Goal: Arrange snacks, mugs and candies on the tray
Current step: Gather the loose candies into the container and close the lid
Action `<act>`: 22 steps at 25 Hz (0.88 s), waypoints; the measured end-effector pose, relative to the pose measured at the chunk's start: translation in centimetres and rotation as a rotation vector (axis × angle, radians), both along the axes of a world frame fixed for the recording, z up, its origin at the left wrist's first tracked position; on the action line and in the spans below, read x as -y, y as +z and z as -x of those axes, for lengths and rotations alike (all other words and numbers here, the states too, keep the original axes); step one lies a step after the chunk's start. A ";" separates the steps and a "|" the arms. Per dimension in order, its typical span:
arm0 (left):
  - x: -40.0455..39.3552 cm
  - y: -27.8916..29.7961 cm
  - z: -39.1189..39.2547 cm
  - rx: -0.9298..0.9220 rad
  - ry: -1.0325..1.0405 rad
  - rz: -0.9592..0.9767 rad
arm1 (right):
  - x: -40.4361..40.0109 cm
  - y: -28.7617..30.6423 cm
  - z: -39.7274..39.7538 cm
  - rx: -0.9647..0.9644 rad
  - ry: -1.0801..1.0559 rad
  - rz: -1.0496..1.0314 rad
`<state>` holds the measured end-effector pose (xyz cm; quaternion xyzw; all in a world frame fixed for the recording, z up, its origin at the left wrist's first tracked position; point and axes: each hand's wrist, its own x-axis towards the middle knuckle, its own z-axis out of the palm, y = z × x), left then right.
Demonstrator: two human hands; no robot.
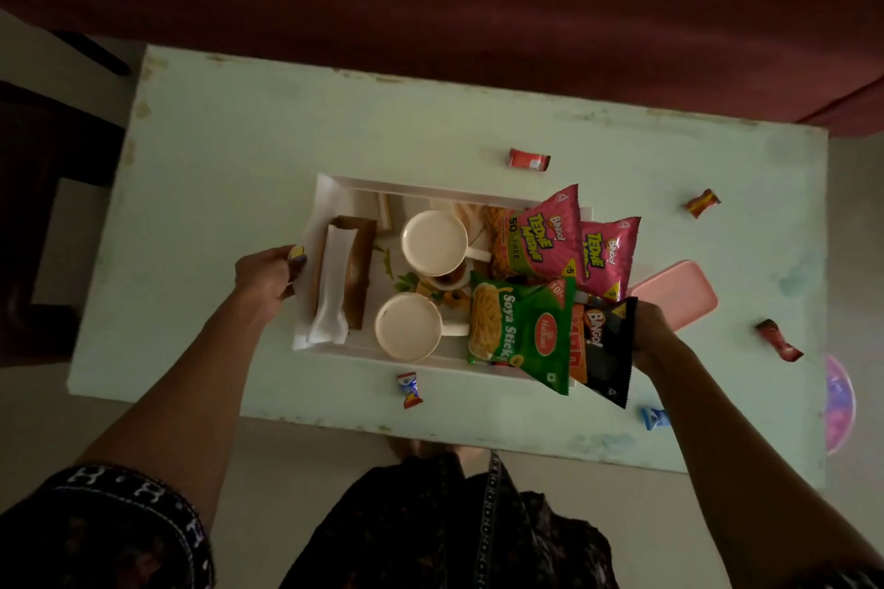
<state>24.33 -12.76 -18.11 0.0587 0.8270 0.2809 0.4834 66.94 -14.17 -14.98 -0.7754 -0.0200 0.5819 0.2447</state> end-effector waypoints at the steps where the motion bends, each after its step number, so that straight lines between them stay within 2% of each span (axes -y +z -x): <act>1: -0.2 -0.4 -0.1 -0.009 -0.002 0.007 | -0.2 -0.6 0.0 -0.005 0.011 0.018; 5: -0.5 -1.1 -0.1 -0.004 0.004 0.011 | -0.5 -1.6 0.1 -0.015 -0.045 0.063; 18: -0.9 -1.5 0.0 -0.025 0.007 0.039 | -0.5 -2.3 0.3 -0.046 -0.134 0.032; 20: -1.1 -1.2 -0.2 -0.067 -0.010 0.049 | -0.5 -2.2 -0.1 -0.026 -0.060 0.021; 22: -1.3 -0.2 -0.5 -0.237 -0.080 0.072 | -0.3 -1.6 -0.8 -0.014 0.016 -0.001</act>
